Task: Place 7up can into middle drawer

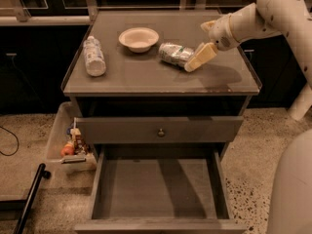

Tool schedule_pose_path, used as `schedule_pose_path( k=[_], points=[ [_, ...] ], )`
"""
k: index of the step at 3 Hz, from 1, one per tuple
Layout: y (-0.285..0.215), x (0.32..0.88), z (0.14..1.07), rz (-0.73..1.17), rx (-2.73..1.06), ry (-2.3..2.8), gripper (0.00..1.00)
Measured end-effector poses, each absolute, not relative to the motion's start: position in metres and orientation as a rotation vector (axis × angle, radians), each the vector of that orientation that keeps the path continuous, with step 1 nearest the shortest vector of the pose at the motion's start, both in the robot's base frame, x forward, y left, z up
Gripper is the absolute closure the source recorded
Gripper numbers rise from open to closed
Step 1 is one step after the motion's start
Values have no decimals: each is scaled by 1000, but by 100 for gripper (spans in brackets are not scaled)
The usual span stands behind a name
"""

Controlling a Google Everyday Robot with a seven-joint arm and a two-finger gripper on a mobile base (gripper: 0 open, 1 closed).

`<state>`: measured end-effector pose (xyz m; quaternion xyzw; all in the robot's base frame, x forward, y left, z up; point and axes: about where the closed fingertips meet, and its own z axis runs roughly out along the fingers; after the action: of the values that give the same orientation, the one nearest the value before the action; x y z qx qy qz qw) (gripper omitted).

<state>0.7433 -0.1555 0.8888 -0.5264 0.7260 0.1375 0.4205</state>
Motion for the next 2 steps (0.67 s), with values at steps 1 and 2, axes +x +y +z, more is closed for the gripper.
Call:
schedule_pose_path(
  k=[1, 2],
  points=[
    [-146, 756, 881, 387, -1301, 1836, 0],
    [-137, 763, 870, 432, -1290, 1883, 0]
  ],
)
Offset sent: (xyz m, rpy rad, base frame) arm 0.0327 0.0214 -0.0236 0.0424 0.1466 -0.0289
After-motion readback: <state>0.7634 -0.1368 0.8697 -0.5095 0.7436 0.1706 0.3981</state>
